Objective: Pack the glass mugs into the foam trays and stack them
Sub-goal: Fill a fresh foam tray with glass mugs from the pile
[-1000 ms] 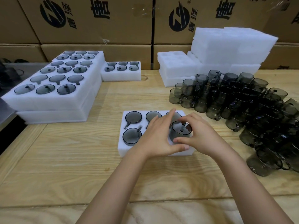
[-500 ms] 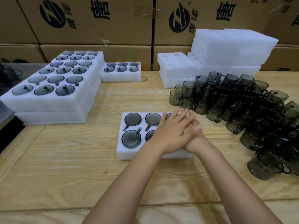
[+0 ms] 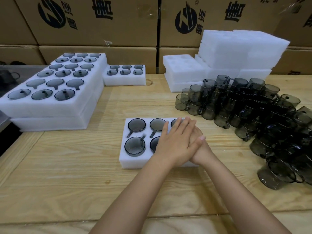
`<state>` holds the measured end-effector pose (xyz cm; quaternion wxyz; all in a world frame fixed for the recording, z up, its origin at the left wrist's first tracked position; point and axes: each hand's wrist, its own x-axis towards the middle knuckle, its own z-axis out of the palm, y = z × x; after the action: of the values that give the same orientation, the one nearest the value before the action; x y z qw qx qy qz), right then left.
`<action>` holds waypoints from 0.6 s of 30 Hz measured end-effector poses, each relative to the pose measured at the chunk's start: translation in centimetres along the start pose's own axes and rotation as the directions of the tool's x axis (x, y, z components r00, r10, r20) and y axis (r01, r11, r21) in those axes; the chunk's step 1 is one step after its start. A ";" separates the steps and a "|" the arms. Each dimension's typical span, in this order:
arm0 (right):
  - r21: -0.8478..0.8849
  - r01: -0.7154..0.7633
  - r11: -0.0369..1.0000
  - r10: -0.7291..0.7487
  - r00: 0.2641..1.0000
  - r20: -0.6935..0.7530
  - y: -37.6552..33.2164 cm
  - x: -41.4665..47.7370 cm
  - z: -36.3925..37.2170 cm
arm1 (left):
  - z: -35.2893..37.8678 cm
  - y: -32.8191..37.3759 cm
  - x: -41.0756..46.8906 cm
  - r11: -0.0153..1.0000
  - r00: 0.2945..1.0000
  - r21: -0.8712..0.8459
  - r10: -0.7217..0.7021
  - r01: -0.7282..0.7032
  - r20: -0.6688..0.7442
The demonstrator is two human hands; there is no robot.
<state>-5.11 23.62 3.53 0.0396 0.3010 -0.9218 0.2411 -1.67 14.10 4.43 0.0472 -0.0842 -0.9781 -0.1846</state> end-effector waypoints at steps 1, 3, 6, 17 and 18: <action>0.251 -0.006 0.968 0.031 0.995 -0.094 -0.1 -0.3 0.1 | 0.1 0.3 -0.1 1.000 1.000 -0.013 0.004 -0.004 -0.002; 0.571 -0.005 0.821 0.133 0.974 -0.183 0.0 -1.0 0.4 | 0.4 0.7 0.1 1.000 1.000 -0.023 0.007 -0.007 0.028; 0.791 -0.108 0.602 0.290 0.953 -0.090 0.6 -1.5 1.2 | 0.7 0.6 0.5 0.998 0.996 0.055 -0.013 0.008 0.092; 0.702 -0.287 0.652 0.582 0.783 -0.221 -1.0 -5.9 3.5 | -3.6 -4.2 -3.9 0.997 0.785 -0.068 -0.011 -0.040 -0.619; 0.681 -0.322 0.657 0.604 0.766 -0.221 -1.1 -5.9 3.7 | -4.4 -6.0 -4.5 0.977 0.746 -0.209 -0.173 0.046 -0.643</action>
<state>0.65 24.27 -0.56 0.0781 -0.0161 -0.8072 0.5848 1.91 6.32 5.79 0.3694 0.0400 -0.8813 -0.2920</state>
